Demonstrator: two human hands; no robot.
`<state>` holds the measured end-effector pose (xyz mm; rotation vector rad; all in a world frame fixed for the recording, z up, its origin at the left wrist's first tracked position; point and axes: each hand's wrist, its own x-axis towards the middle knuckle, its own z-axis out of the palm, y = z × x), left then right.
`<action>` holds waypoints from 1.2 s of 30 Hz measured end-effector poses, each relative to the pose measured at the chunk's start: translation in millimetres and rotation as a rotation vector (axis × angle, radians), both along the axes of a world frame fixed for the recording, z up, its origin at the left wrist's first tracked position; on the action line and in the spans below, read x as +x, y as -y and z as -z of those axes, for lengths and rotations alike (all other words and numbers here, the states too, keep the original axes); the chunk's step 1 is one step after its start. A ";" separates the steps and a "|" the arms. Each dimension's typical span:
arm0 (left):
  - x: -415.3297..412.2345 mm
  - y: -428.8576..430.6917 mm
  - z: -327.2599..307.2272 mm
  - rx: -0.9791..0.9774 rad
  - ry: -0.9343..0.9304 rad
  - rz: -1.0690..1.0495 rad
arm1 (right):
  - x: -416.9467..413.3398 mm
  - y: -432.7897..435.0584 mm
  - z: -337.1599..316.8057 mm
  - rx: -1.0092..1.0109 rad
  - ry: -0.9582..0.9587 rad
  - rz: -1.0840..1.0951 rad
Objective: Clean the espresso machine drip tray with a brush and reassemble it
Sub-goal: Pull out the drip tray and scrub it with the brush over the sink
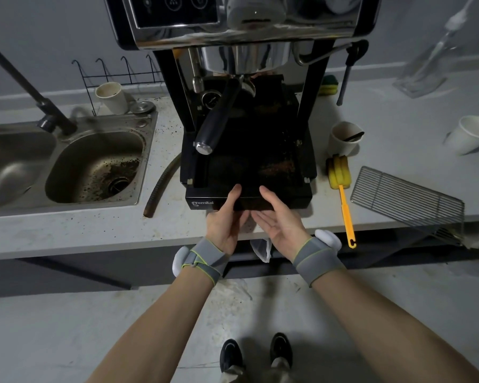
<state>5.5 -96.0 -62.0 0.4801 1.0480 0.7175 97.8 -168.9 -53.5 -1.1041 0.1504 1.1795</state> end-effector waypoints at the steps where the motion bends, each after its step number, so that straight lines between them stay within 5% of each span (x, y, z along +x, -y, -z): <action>1: -0.2 1.4 -1.0 0.008 0.008 -0.003 | 0.0 2.6 -0.6 0.004 -0.004 0.002; 12: -6.2 7.9 -4.5 0.033 0.045 0.000 | 43.4 49.8 -2.1 -0.026 0.029 0.047; 26: -13.1 27.3 10.1 0.010 0.028 -0.045 | 129.5 82.6 53.3 -0.428 0.557 0.181; 36: -11.2 32.2 14.8 -0.004 -0.008 -0.103 | 172.0 82.6 98.0 -0.664 0.772 -0.001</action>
